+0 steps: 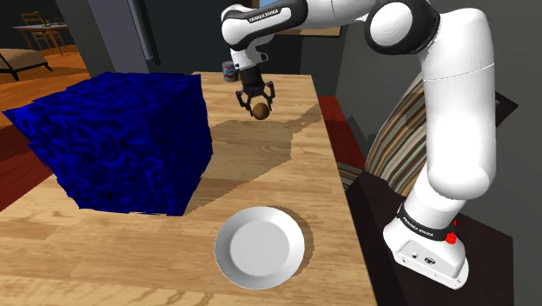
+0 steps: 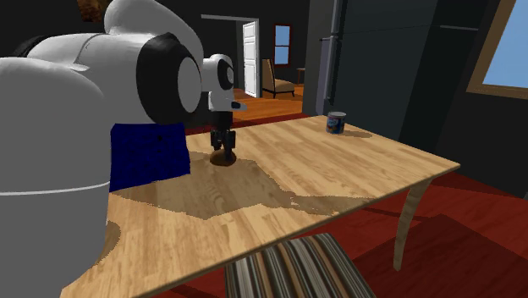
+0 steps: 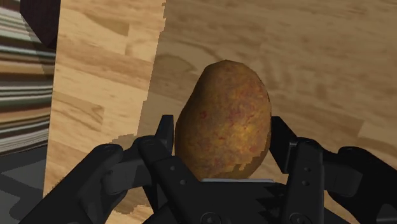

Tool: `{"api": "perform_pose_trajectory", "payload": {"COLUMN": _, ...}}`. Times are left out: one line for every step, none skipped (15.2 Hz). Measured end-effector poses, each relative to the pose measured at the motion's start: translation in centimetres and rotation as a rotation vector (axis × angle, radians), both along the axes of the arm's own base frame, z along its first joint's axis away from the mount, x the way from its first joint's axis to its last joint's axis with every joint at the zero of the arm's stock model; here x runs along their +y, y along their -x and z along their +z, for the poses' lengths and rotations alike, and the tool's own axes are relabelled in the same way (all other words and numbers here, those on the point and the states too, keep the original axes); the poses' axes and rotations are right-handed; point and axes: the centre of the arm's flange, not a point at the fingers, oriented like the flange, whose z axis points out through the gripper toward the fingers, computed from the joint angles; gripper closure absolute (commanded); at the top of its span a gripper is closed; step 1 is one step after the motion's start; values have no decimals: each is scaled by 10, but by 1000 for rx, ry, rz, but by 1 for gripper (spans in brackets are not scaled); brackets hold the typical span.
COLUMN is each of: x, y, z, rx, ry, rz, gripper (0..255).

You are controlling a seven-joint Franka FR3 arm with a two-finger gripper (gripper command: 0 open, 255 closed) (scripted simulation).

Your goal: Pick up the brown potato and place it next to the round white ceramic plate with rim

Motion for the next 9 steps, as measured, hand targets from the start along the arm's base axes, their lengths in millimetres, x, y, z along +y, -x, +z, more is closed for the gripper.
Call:
{"api": "perform_pose_trajectory", "payload": {"x": 12, "y": 5, "z": 1, "rx": -1, "ry": 0, "rz": 0, "gripper": 255}}
{"api": "perform_pose_trajectory", "payload": {"x": 23, "y": 9, "z": 0, "rx": 0, "ry": 0, "rz": 0, "gripper": 255}}
{"api": "perform_pose_trajectory", "payload": {"x": 35, "y": 17, "z": 0, "rx": 0, "ry": 0, "rz": 0, "gripper": 255}}
{"api": "perform_pose_trajectory", "payload": {"x": 47, "y": 21, "z": 1, "rx": 0, "ry": 0, "rz": 0, "gripper": 255}}
{"api": "perform_pose_trajectory", "payload": {"x": 59, "y": 26, "z": 3, "rx": 0, "ry": 0, "rz": 0, "gripper": 255}}
{"api": "perform_pose_trajectory", "payload": {"x": 71, "y": 32, "z": 2, "rx": -1, "ry": 0, "rz": 0, "gripper": 255}}
{"api": "perform_pose_trajectory", "payload": {"x": 82, "y": 38, "z": 2, "rx": 0, "ry": 0, "rz": 0, "gripper": 255}}
{"api": "perform_pose_trajectory", "payload": {"x": 93, "y": 44, "z": 4, "rx": 0, "ry": 0, "rz": 0, "gripper": 255}}
{"api": "perform_pose_trajectory", "payload": {"x": 106, "y": 47, "z": 4, "rx": -1, "ry": 0, "rz": 0, "gripper": 255}}
